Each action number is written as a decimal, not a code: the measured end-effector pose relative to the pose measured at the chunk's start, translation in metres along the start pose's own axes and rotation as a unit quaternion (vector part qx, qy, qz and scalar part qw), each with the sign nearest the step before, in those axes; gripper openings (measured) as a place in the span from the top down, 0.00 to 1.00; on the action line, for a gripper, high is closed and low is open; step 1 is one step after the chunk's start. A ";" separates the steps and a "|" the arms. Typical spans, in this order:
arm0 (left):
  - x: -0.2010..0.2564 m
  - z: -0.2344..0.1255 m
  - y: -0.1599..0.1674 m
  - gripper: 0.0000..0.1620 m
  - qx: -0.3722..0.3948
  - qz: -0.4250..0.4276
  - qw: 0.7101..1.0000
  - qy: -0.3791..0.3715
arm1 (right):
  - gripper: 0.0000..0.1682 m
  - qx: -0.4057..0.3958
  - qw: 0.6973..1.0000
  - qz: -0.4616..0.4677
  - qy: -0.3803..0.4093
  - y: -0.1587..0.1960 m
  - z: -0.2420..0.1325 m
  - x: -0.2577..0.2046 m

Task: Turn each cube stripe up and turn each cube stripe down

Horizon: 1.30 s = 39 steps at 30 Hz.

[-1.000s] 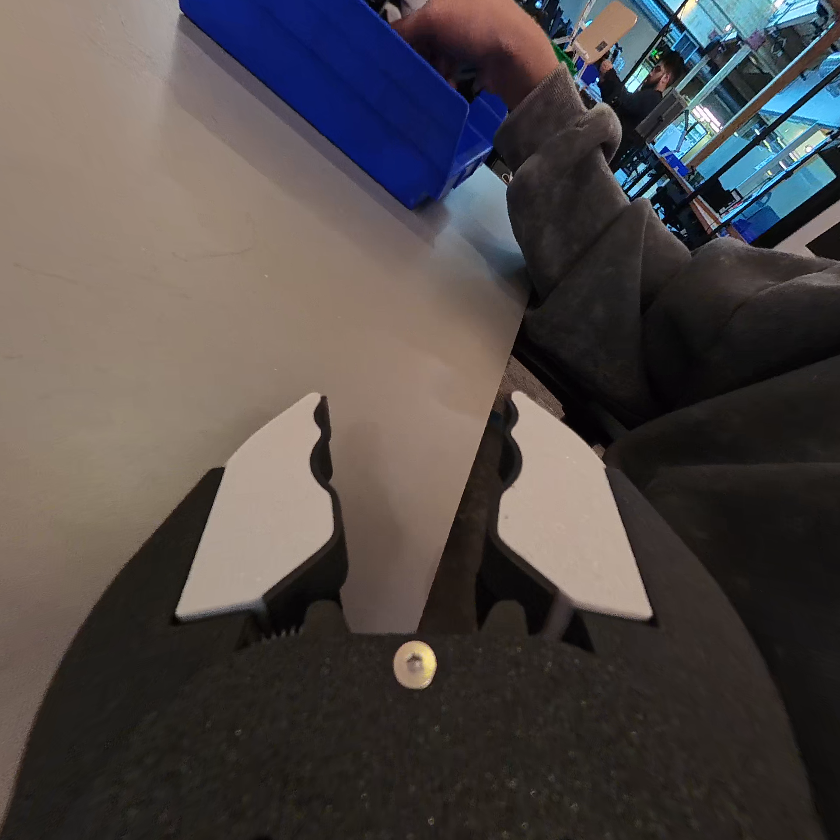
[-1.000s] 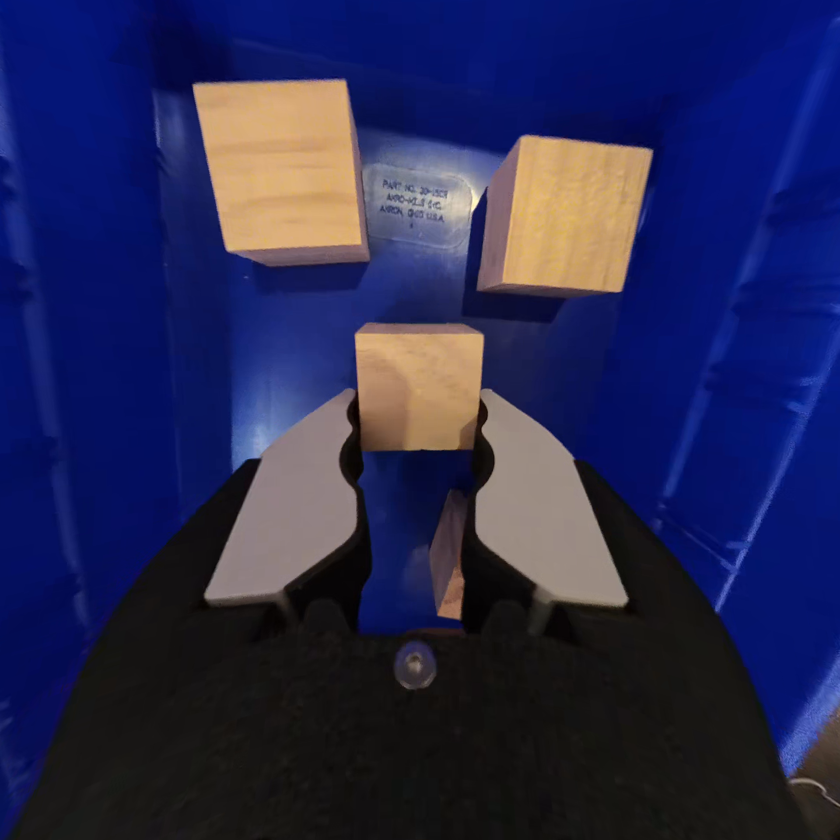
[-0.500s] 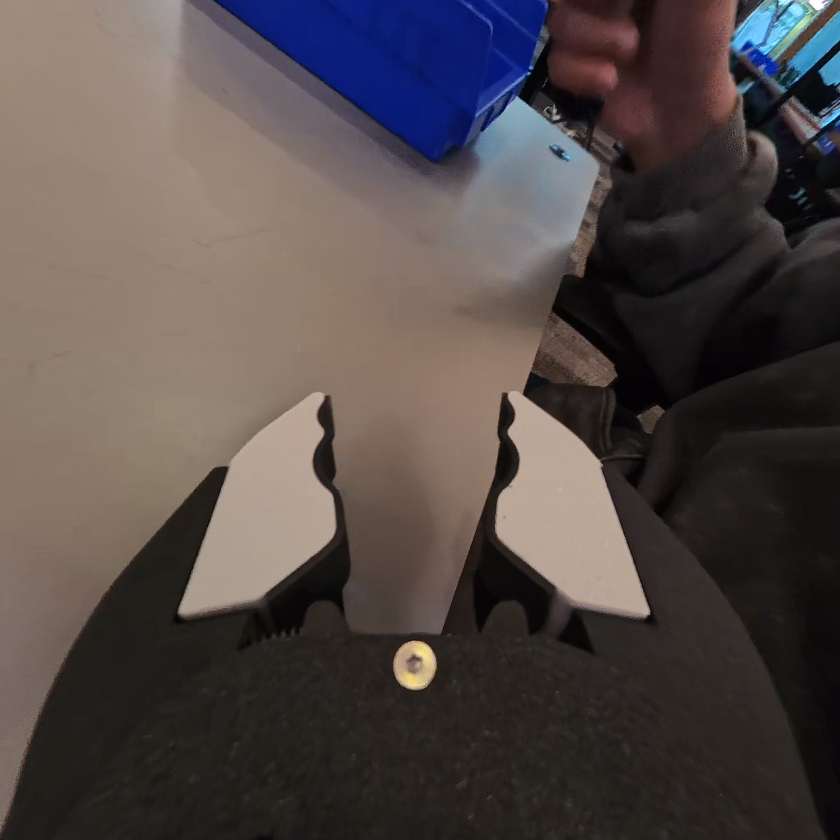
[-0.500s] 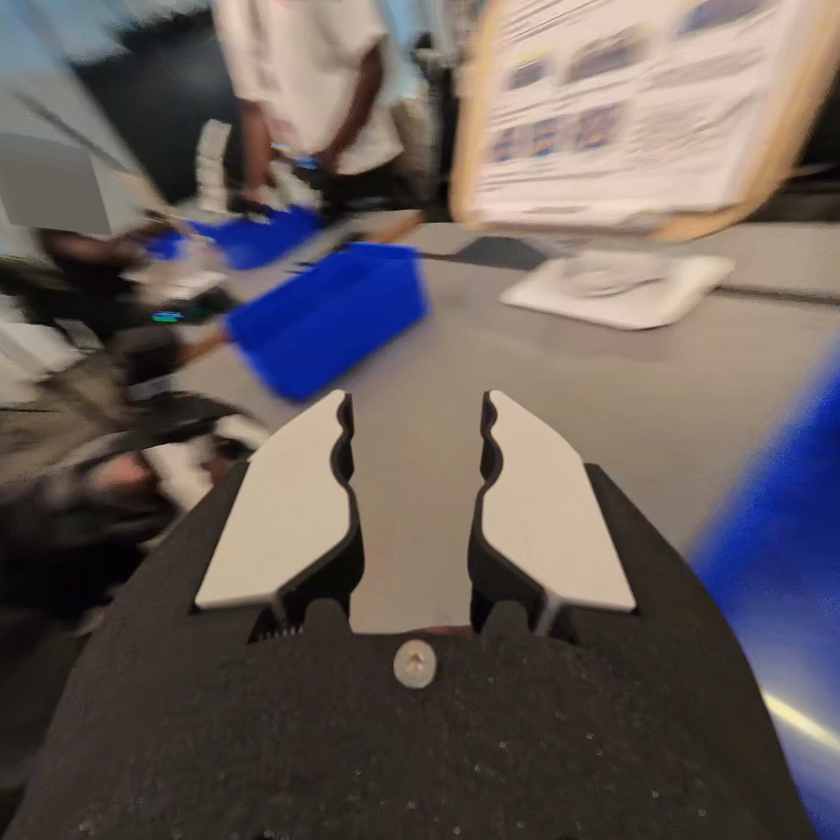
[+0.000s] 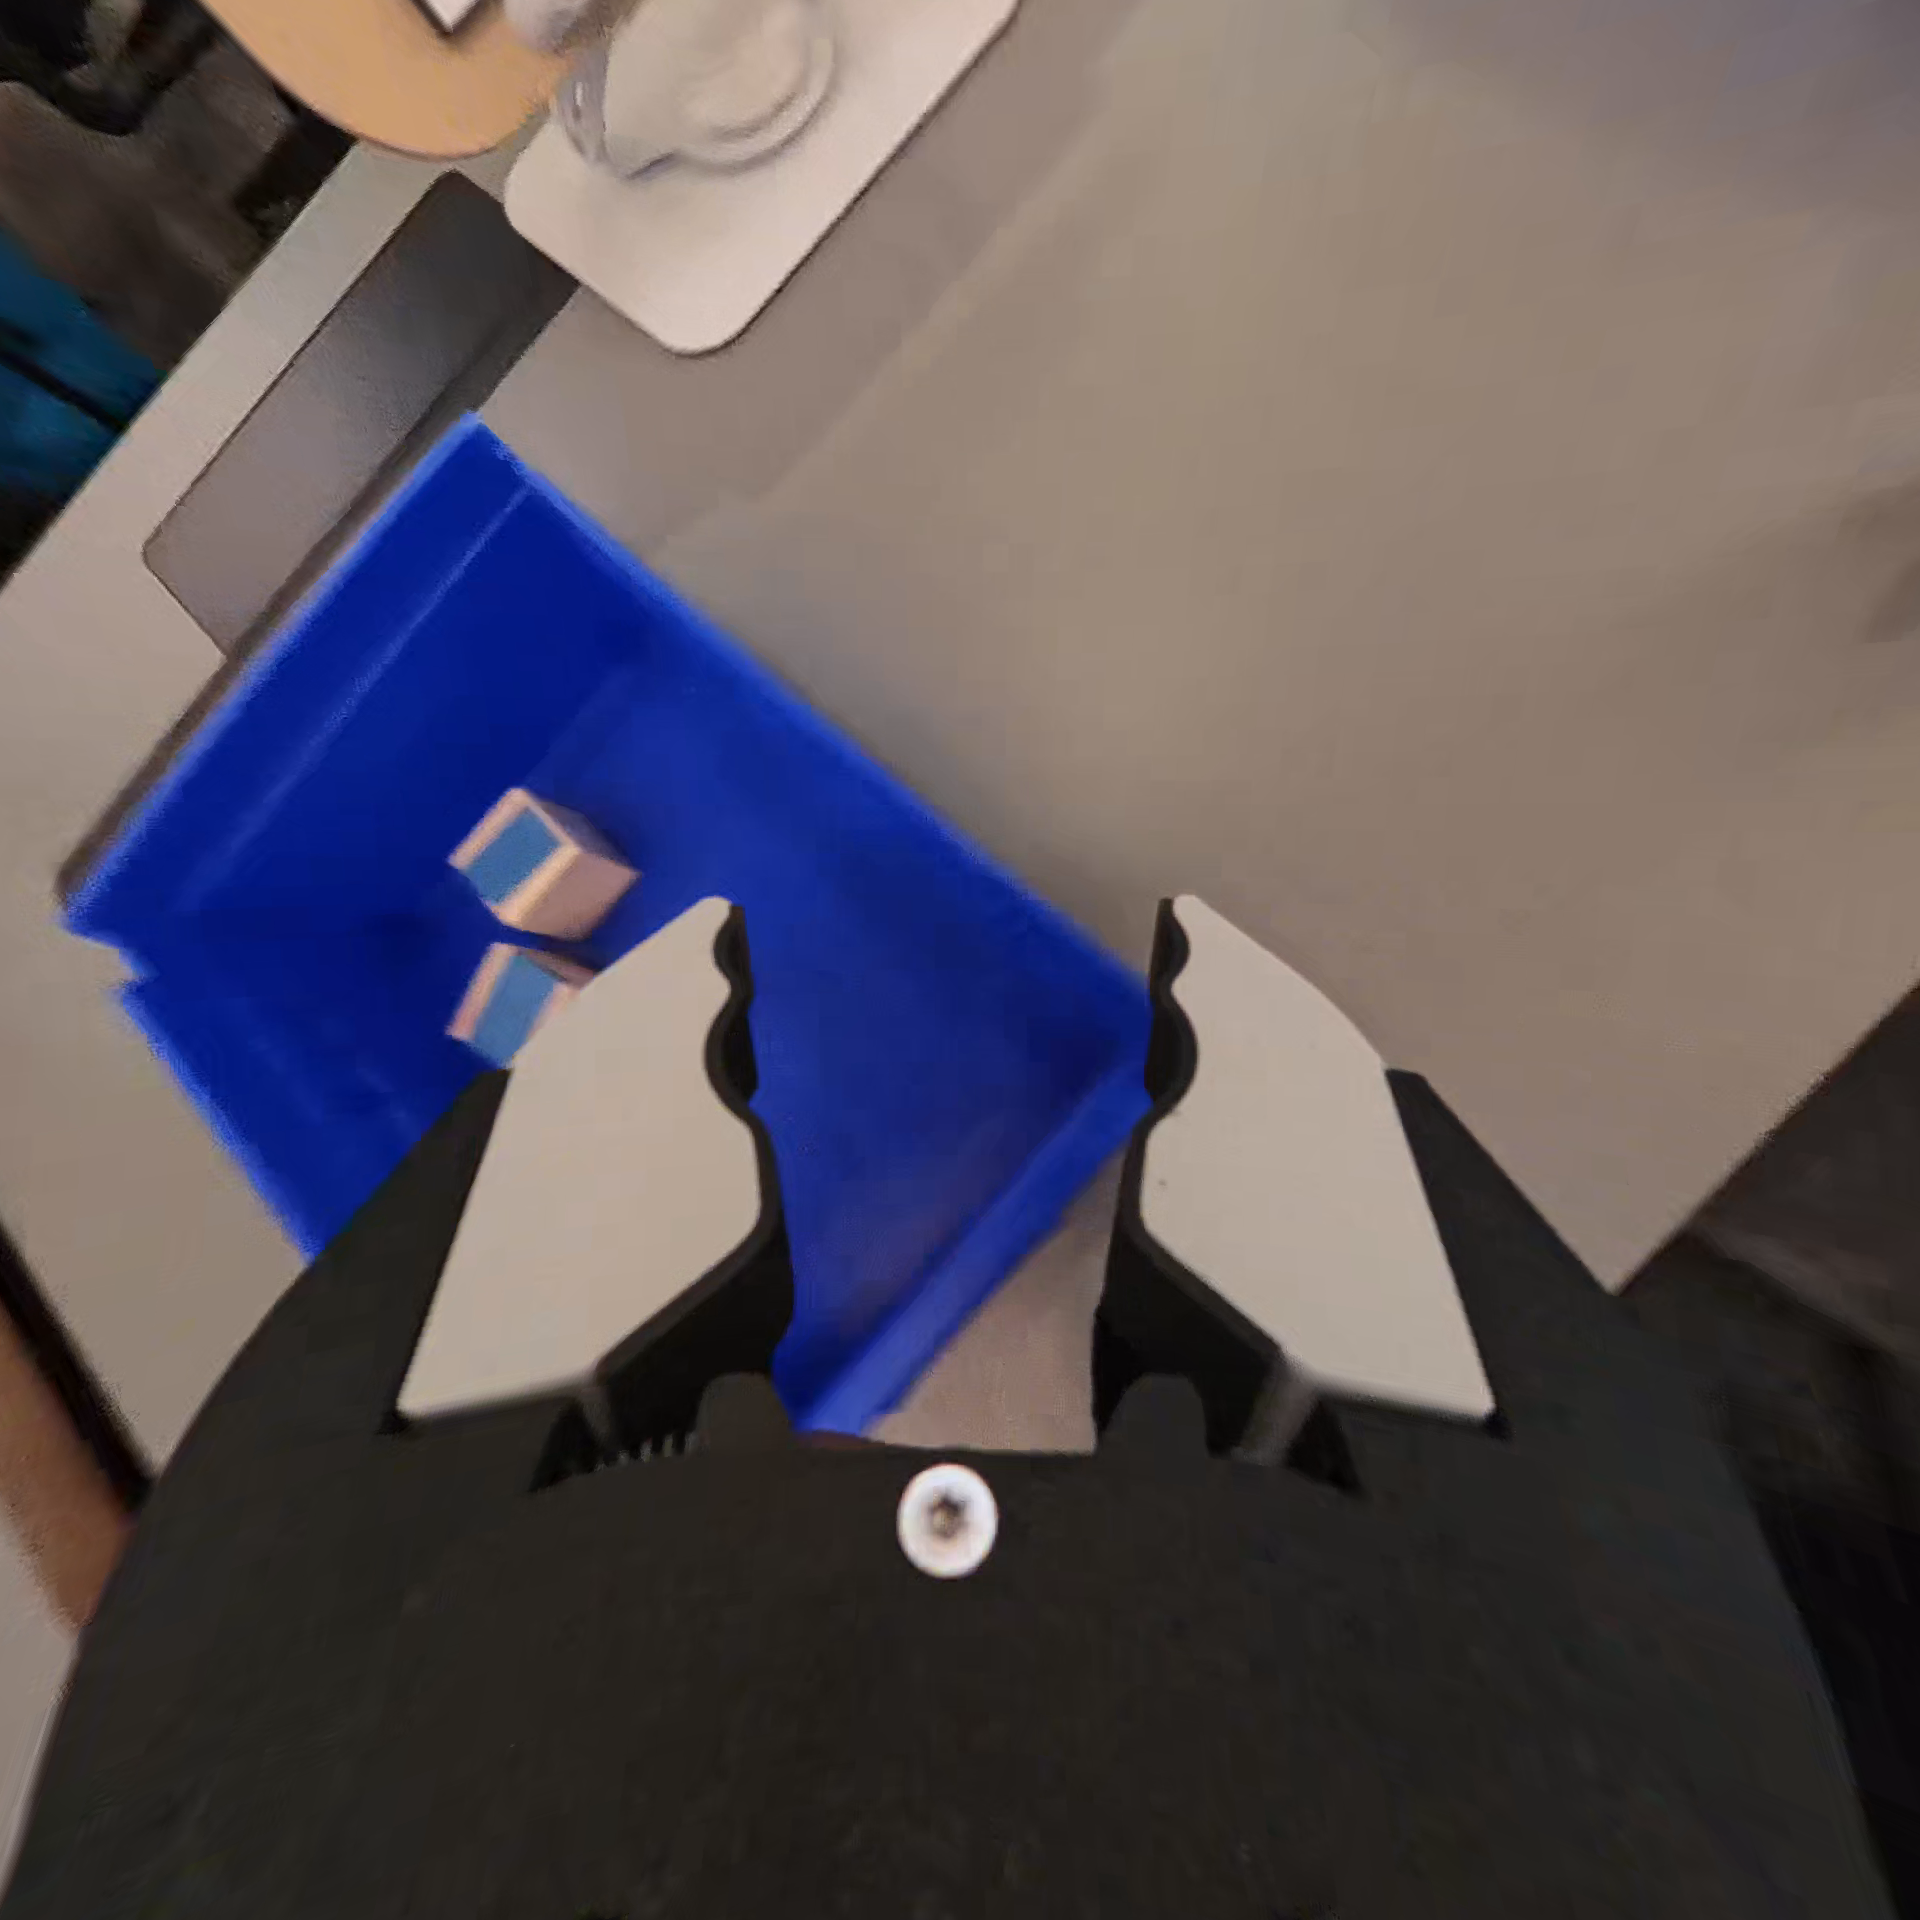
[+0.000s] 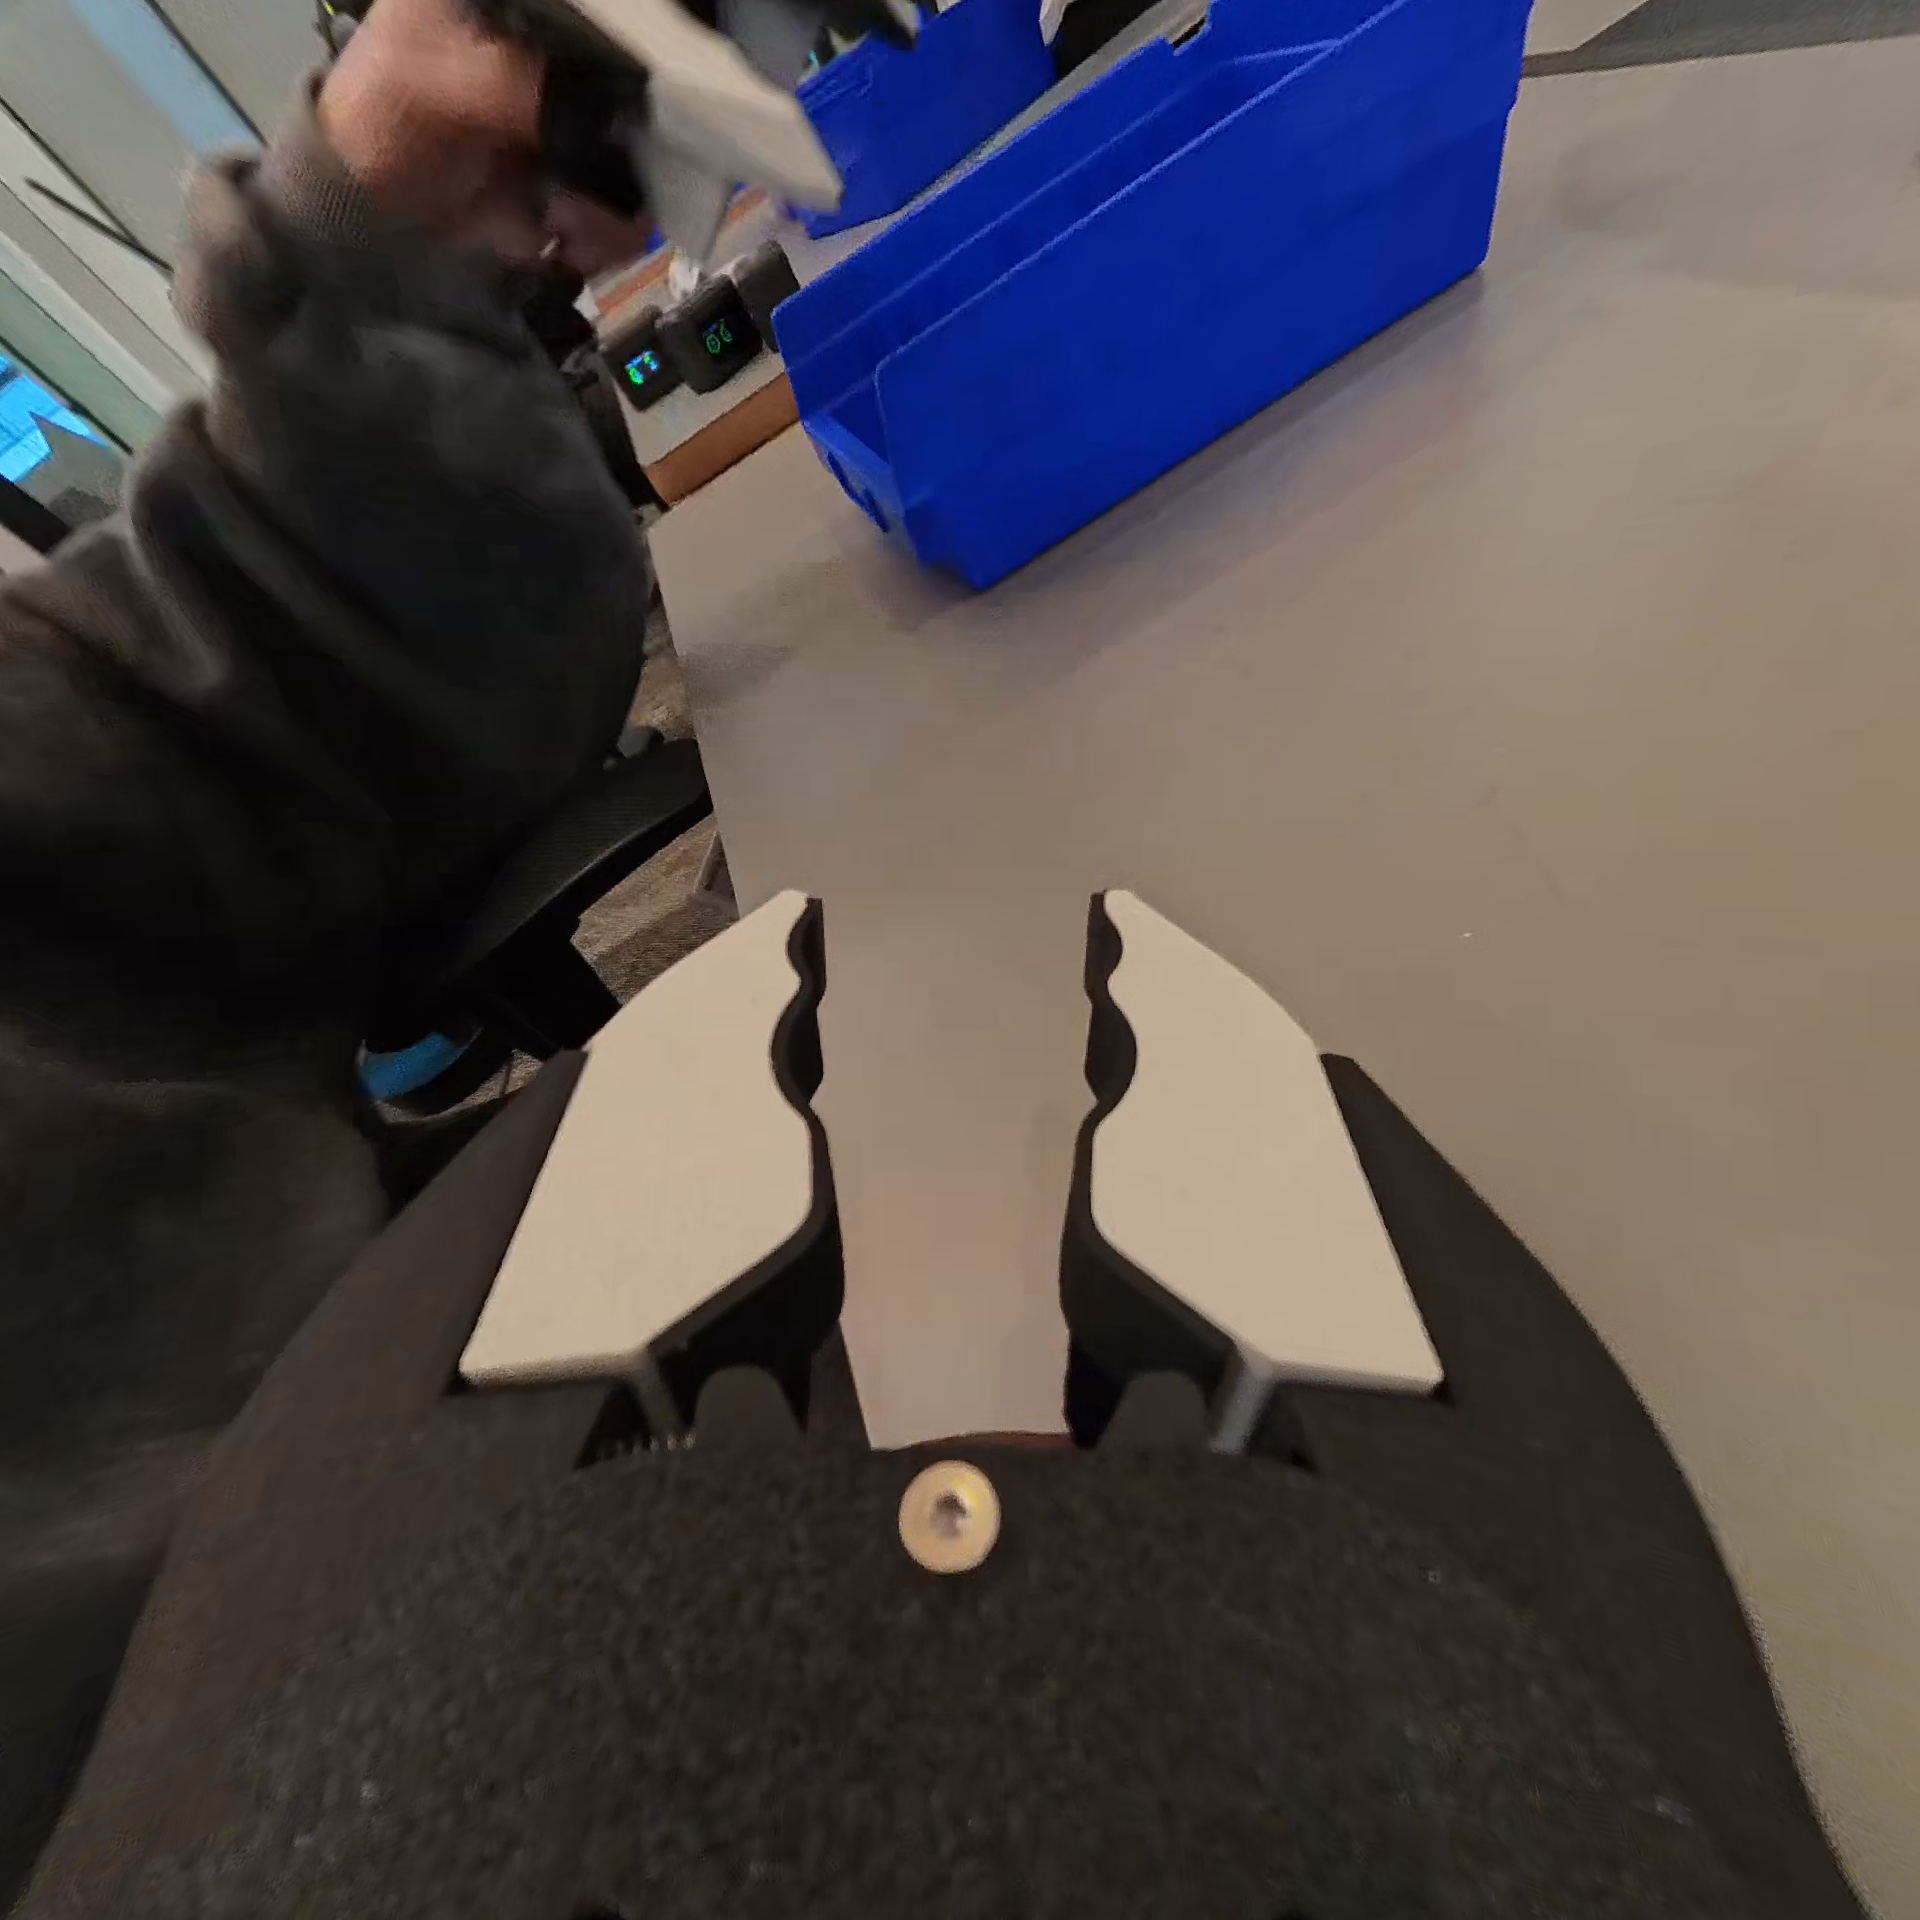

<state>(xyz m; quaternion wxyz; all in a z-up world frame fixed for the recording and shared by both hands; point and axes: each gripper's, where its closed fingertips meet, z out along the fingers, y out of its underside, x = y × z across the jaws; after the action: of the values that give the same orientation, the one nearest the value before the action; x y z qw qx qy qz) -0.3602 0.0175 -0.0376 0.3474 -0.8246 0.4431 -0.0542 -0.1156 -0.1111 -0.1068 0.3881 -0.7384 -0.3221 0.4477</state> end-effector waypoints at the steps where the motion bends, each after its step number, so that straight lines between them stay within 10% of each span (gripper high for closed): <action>1: -0.018 0.006 0.002 0.55 -0.016 0.029 0.999 0.010 | 0.72 -0.004 1.000 0.002 -0.002 0.002 0.000 0.001; 10: -0.133 0.104 0.045 0.58 -0.195 0.192 0.960 0.055 | 0.72 0.000 0.999 0.036 0.002 0.006 -0.005 0.018; 24: -0.151 0.166 0.084 0.72 -0.287 0.237 0.913 0.169 | 0.71 -0.022 0.995 0.090 -0.033 0.008 0.012 0.026; 34: -0.121 0.075 -0.003 0.72 -0.056 0.102 0.987 0.112 | 0.72 0.017 0.993 0.111 -0.031 -0.004 -0.003 0.041; 39: -0.056 0.022 -0.071 0.72 0.132 -0.071 0.975 0.163 | 0.68 0.083 0.991 0.105 -0.022 -0.043 -0.005 0.065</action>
<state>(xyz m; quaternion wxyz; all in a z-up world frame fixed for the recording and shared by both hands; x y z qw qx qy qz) -0.3359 0.0984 0.0023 0.3713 -0.7808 0.4235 -0.2704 -0.0909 -0.0375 -0.0948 0.3919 -0.7234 -0.2124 0.5273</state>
